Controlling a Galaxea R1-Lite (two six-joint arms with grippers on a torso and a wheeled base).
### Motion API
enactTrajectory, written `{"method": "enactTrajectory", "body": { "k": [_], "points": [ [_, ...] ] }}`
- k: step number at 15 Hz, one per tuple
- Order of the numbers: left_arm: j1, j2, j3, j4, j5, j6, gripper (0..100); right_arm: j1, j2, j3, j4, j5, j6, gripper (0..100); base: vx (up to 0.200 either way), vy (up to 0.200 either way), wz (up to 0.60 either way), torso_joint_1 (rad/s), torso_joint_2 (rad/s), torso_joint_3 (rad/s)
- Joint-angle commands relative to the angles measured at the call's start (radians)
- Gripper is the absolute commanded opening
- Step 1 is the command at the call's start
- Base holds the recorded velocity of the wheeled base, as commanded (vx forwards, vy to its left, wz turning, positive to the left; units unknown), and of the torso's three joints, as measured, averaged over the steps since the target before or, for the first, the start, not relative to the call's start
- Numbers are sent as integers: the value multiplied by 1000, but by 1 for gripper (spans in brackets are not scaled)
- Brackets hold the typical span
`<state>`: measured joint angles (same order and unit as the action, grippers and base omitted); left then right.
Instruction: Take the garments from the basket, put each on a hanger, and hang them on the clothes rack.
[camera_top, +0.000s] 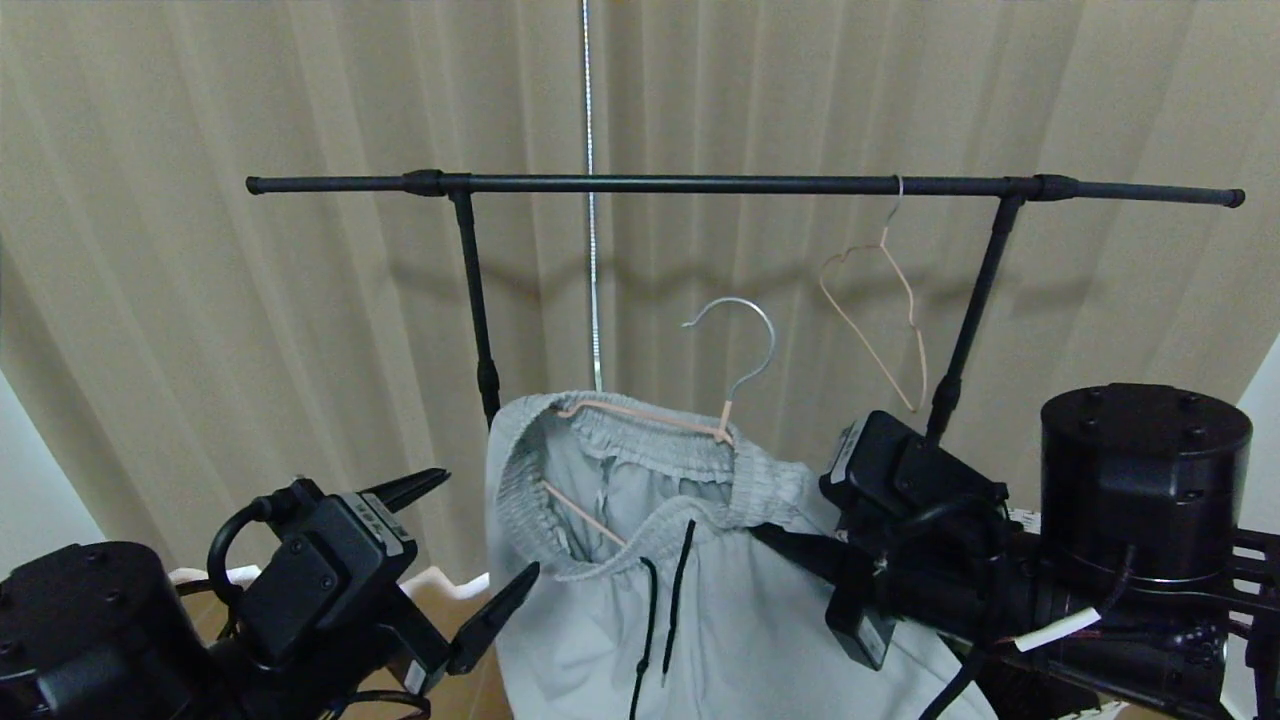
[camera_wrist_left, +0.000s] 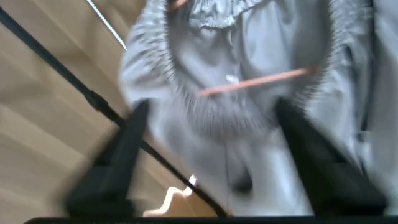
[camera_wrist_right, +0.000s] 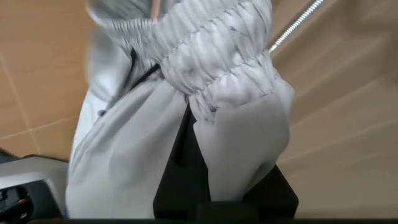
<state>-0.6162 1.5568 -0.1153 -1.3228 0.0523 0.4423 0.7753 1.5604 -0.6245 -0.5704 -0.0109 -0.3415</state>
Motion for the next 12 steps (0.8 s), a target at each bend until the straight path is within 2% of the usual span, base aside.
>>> {"method": "enactTrajectory", "body": {
  "k": [1,3,7,9,12],
  "points": [
    [0,-41,23,-6,-66,-4,100,-42,-33,0,0,0,-1,0,0,0,0,0,0,0],
    [7,-69,40,-6,-86,-7,100,-80,-56,0,1,0,-1,0,0,0,0,0,0,0],
    [101,-147,43,-19,-85,-31,100,-154,-80,-3,9,-12,-2,0,0,0,0,0,0,0],
    [141,-192,43,-16,-89,-83,100,-177,-79,-23,11,-21,-4,0,0,0,0,0,0,0],
    [184,-198,71,-15,-89,-100,100,-189,-76,-50,12,-21,-10,0,0,0,0,0,0,0]
  ]
}}
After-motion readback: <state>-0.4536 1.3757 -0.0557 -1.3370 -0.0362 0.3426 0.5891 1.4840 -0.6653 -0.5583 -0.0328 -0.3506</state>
